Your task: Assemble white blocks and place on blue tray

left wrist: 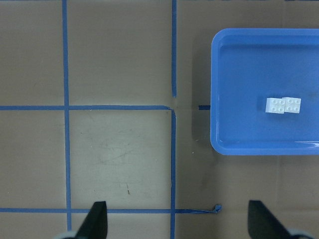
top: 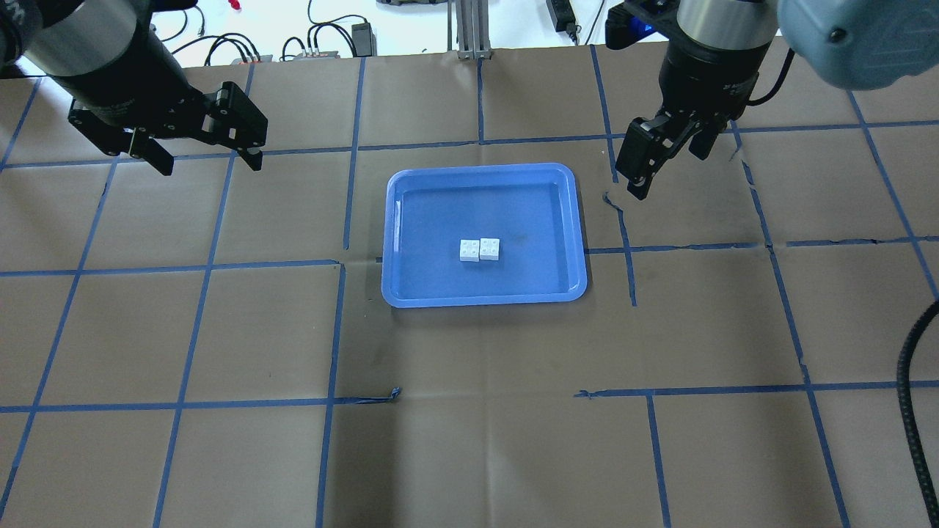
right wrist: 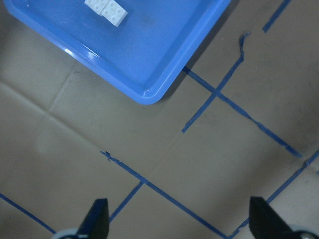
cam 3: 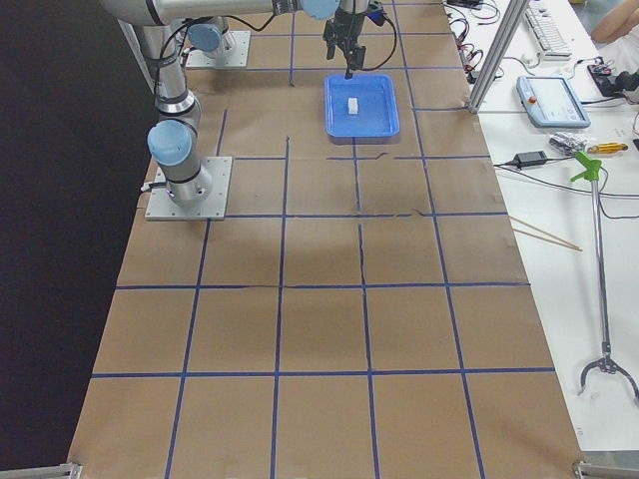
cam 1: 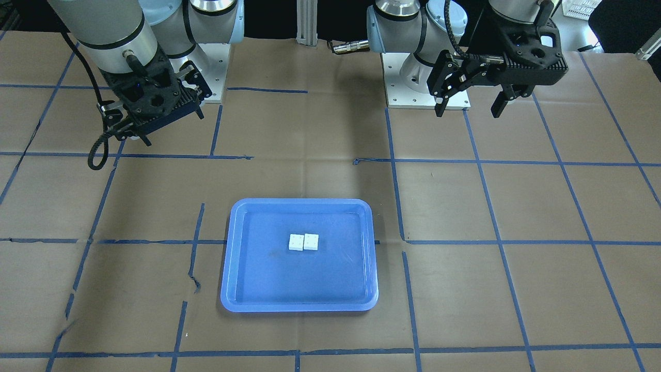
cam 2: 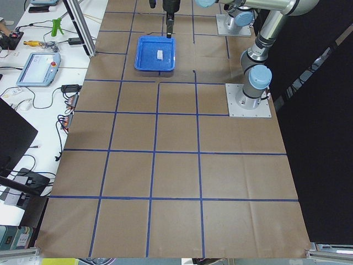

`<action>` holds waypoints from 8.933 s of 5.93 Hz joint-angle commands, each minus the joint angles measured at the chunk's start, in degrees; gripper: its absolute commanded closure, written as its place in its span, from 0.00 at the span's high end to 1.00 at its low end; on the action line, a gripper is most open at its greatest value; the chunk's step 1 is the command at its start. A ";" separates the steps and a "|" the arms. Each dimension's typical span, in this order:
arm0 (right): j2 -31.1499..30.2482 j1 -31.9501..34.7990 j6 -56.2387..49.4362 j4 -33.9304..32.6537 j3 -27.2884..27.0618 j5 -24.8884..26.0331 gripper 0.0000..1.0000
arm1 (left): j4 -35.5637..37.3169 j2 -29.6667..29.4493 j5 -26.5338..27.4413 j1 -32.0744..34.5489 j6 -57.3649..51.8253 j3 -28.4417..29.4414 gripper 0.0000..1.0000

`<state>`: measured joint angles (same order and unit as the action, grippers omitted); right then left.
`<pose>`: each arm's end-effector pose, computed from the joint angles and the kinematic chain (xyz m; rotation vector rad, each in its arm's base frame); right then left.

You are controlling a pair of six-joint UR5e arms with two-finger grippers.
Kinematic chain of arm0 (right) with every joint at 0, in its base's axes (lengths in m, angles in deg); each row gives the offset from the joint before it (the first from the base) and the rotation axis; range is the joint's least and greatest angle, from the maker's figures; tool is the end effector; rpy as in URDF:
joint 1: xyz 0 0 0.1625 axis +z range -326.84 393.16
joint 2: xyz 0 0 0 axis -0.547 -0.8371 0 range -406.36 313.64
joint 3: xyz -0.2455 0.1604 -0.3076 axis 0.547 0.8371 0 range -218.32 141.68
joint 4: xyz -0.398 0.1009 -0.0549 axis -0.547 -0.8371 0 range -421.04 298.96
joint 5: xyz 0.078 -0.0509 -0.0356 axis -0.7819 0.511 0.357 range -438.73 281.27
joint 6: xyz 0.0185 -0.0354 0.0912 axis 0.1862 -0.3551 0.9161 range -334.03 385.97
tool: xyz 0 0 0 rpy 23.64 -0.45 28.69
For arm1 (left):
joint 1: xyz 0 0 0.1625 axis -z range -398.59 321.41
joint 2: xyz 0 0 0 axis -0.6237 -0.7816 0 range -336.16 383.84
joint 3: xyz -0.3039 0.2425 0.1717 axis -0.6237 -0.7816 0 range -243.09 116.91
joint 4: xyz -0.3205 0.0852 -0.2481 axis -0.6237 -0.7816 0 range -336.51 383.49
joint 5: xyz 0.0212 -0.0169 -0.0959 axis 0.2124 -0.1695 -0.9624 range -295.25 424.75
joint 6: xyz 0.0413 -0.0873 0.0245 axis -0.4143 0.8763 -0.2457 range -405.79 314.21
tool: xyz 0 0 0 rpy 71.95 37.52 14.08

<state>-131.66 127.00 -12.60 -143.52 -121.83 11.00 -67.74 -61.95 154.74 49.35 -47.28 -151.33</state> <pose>0.1680 -0.5061 0.4892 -1.1221 2.8938 0.1460 -0.1165 -0.4707 0.5361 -0.0157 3.1365 -0.1300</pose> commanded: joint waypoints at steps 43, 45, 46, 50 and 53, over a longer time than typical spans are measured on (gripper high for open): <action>-0.48 -3.66 36.28 0.13 -1.21 0.36 1.00 | -0.09 0.35 -0.61 -0.75 0.00 0.35 0.99; -1.01 -3.57 36.19 -1.01 -1.30 0.36 1.00 | -0.09 0.26 -0.61 -0.75 0.00 0.35 0.99; -1.01 -3.57 36.19 -1.01 -1.30 0.45 1.00 | -0.09 0.35 -0.52 -0.75 0.00 0.35 0.99; -1.01 -3.48 36.19 -1.10 -1.30 0.45 1.00 | -0.09 0.27 -0.52 -0.75 0.00 0.35 0.99; -0.92 -3.48 36.19 -1.02 -1.30 0.45 1.00 | -0.09 0.26 -0.61 -0.75 0.00 0.44 0.99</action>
<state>-132.65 123.52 23.59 -144.58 -123.13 11.44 -67.83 -61.66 154.14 48.60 -47.28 -150.90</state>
